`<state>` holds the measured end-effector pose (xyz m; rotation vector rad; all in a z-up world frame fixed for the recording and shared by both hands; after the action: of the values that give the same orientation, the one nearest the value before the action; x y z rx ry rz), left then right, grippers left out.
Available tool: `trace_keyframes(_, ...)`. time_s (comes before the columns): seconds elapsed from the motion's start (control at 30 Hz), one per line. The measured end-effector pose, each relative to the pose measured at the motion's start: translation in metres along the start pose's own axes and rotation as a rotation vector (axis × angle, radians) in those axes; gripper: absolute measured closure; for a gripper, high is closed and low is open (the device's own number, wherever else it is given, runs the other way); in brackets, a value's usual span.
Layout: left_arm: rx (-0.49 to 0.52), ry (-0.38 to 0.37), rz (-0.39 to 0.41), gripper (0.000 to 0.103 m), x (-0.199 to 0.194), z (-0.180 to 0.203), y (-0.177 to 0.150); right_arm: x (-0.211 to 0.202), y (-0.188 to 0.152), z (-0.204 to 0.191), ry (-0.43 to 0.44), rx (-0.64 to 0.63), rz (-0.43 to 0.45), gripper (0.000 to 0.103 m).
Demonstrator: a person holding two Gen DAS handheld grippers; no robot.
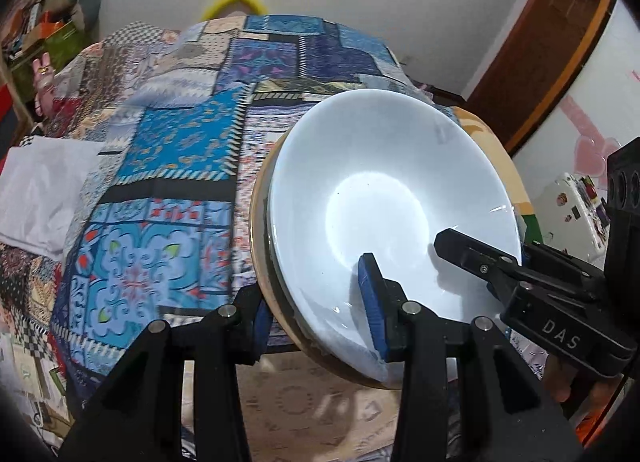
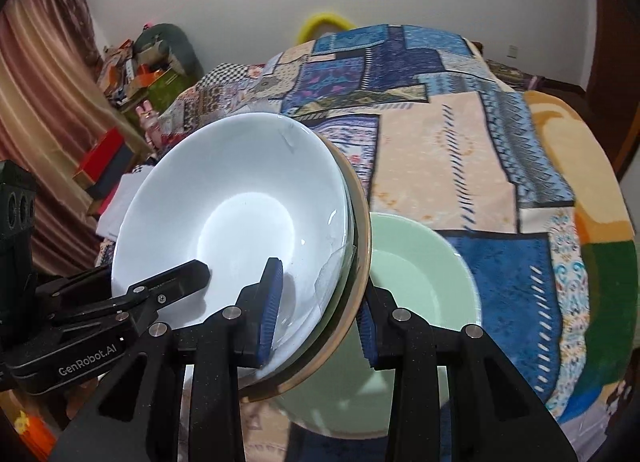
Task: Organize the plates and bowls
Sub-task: 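Carry the nested bowl stack with both tools onto the plate stack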
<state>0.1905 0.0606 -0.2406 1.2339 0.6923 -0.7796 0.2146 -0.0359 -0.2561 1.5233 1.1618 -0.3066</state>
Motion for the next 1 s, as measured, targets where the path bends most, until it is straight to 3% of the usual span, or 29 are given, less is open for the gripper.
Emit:
trace_keyframes(0.43, 0.052, -0.035, -0.05, 0.063, 0.029, 0.048, -0.005, -0.009, -0.015, 0.039, -0.021, 0.062, -0.013, 0.072)
trace_keyframes(1.0, 0.053, -0.026, -0.154, 0.063, 0.066, 0.057, -0.032, 0.01, -0.041, 0.056, -0.003, 0.126, -0.072, 0.072)
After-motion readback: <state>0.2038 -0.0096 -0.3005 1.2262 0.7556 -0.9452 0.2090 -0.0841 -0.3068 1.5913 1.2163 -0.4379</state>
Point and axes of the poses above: each gripper's, at about its wrist camera, not at the fingertips, and x roughly the way its jaws point, z to its right, y to its top, the point moved 10 cm from there along x, roughly the way its jaws point, and after that the axes turned 3 degrees about y, right-handed, at the moved point
